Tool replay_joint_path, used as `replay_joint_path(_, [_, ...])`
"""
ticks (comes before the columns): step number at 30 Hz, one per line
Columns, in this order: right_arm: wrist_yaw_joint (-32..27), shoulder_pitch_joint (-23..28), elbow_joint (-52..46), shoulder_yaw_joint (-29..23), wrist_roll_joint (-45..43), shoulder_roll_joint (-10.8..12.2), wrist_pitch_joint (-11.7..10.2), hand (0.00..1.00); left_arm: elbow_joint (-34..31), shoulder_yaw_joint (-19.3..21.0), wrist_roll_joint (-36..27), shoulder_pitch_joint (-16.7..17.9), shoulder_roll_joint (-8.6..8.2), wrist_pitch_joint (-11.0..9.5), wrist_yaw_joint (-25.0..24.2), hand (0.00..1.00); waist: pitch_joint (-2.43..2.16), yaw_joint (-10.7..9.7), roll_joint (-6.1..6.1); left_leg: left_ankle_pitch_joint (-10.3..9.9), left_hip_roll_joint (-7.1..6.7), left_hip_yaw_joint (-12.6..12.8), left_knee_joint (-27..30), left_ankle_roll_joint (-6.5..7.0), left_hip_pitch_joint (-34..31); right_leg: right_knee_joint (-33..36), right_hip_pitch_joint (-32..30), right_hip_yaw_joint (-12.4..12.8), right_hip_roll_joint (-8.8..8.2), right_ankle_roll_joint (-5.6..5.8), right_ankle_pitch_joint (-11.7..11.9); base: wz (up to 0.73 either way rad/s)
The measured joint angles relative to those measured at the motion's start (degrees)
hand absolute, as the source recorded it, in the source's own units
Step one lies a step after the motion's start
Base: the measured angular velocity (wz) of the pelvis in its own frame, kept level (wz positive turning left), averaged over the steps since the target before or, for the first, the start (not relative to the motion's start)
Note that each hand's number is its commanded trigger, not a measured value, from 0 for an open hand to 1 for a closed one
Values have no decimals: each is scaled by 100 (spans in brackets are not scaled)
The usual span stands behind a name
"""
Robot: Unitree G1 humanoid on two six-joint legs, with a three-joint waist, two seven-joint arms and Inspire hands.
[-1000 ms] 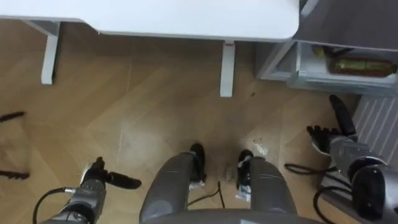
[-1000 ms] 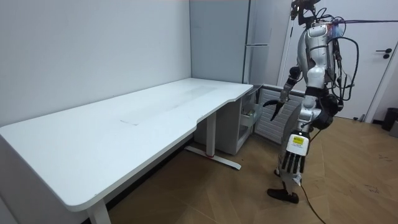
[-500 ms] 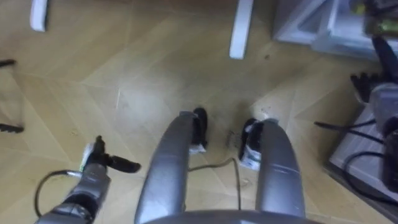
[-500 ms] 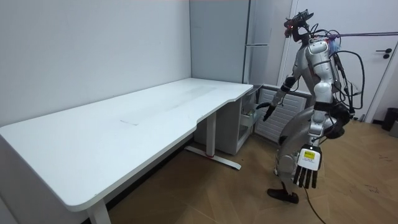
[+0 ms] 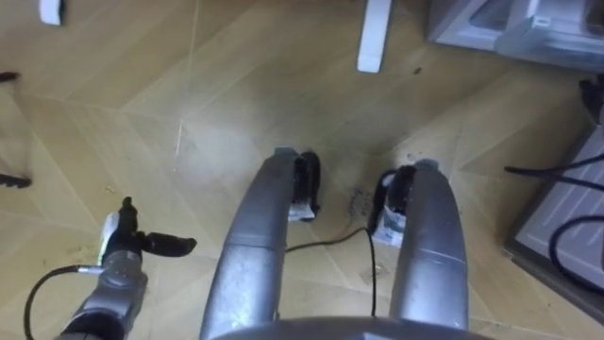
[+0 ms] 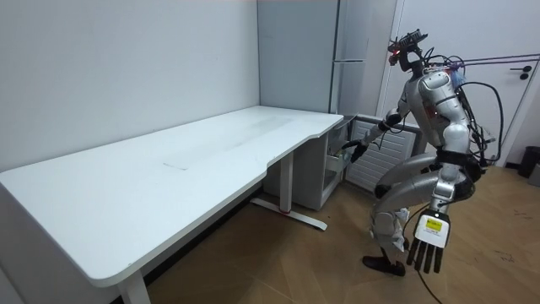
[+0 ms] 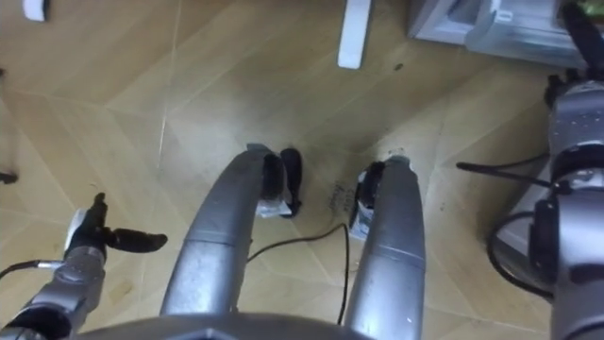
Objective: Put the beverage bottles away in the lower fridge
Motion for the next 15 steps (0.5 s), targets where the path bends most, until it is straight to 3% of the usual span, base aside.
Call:
replay_joint_path(3, [-197,-2,-142,24,65,-10,-14,0,-54,0,-8,228,34,-9,-9,0,-2,-2,-39,-4,-6,14,73,8,-78,94,-82,13,-9,18,-4,4])
replay_joint_path(9, [-668,-6,-458,95,629,-14,-106,0,-79,-52,-125,357,41,-74,-94,0,-1,-18,-177,-21,-58,18,191,12,-82,271,-91,27,-87,-13,-110,6])
replay_joint_path(15, [-991,-5,-761,126,769,-13,-200,0,-357,-105,-107,655,43,-100,-100,0,-5,-26,-187,-21,-68,21,217,12,-80,311,-102,53,-103,-8,-115,-1])
